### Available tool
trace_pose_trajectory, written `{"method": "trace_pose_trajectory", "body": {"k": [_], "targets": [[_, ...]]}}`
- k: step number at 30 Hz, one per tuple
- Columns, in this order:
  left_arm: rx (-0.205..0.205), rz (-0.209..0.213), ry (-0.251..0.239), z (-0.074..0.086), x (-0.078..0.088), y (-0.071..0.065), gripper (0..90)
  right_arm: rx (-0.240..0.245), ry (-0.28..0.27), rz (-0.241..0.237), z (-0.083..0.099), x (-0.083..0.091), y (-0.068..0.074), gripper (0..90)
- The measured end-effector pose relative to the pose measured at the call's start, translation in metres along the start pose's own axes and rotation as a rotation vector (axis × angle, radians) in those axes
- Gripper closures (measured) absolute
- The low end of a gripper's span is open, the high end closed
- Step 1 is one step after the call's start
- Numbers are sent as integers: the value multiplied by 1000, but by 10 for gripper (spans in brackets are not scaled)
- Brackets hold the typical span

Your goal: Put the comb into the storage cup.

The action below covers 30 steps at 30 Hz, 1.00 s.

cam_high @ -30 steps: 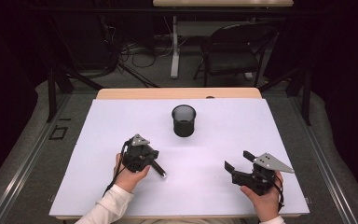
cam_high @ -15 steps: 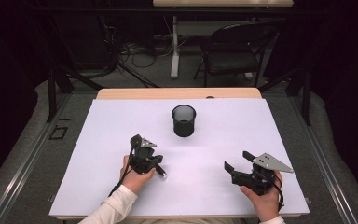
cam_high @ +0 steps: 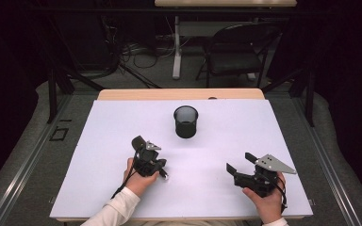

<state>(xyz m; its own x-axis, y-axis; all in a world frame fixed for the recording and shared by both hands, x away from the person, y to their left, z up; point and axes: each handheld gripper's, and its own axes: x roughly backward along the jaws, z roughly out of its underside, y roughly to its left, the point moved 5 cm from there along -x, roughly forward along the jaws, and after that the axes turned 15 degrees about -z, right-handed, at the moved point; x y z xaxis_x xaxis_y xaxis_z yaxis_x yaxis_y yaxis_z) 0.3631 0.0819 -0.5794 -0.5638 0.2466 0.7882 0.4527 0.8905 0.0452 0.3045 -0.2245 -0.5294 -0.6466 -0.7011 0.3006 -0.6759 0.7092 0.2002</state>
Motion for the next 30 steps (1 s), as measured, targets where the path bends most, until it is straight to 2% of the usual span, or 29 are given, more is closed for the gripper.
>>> {"method": "trace_pose_trajectory", "body": {"k": [19, 30], "targets": [[-18, 9, 47, 9, 2, -3, 899, -5, 3, -4, 0, 0, 0, 166], [-34, -11, 68, 16, 5, 1, 899, -12, 4, -6, 1, 0, 0, 166]]}}
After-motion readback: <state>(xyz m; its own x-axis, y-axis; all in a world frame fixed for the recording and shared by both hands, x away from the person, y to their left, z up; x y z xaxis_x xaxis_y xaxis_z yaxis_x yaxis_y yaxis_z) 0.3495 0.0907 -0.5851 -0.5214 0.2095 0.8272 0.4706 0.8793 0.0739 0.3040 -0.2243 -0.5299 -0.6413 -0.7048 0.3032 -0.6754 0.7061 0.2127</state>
